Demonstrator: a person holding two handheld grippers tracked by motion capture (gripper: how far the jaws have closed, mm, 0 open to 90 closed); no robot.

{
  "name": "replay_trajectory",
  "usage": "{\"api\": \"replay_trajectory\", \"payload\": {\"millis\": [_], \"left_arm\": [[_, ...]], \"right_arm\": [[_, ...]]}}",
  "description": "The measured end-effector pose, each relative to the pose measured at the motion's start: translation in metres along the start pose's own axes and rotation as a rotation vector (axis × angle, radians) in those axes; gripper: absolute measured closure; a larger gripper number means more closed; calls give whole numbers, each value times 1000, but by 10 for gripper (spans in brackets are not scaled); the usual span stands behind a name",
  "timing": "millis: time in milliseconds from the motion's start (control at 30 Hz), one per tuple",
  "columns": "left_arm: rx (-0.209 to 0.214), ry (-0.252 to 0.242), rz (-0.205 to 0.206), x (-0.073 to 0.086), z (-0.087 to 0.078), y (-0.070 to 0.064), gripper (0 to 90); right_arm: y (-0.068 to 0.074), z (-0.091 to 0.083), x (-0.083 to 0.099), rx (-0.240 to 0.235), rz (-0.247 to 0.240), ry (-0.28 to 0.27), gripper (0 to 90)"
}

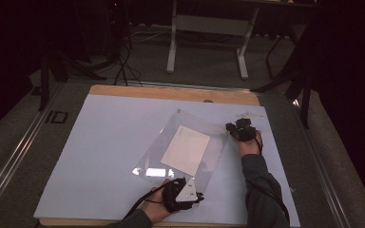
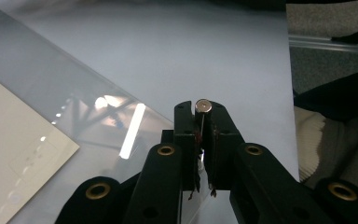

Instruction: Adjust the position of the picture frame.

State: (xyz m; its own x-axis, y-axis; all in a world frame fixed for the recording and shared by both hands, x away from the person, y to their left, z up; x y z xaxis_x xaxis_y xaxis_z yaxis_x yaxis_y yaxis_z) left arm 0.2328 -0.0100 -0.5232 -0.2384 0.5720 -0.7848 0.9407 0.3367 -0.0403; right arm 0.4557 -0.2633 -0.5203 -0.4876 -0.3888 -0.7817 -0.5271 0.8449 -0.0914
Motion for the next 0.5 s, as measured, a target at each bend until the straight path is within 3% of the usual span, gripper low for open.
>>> {"api": "replay_trajectory", "payload": {"millis": [267,500], "left_arm": [[-16,15,21,-3,-1,-5,849],[-35,39,68,-8,3,-18,846]], "right_arm": [[16,21,-20,-41,-11,10,854],[56,47,-44,-120,-38,-4,852]]}}
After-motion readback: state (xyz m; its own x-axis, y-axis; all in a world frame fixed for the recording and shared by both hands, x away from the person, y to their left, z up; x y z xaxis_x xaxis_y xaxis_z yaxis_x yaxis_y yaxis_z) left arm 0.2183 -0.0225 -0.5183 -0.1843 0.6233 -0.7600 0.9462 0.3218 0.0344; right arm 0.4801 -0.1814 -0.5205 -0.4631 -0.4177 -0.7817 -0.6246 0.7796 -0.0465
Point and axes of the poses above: each handheld gripper's, and its own axes: z roughly forward along the jaws, x roughly out of its underside, y roughly to its left, the point moved 1 cm from there along z, roughly forward along the jaws, and after that the axes turned 10 degrees about -z, right-handed, at the moved point
